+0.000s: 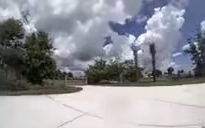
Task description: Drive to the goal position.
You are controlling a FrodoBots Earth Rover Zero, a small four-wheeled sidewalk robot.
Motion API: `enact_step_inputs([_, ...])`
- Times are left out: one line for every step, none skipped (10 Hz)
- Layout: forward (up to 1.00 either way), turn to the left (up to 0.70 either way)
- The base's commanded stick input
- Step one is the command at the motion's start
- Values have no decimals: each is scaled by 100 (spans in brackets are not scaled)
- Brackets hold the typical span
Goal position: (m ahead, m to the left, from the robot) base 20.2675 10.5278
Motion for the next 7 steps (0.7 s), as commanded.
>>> enact_step_inputs([70,0])
enact_step_inputs([70,0])
enact_step_inputs([70,0])
enact_step_inputs([70,0])
enact_step_inputs([70,0])
enact_step_inputs([70,0])
enact_step_inputs([70,0])
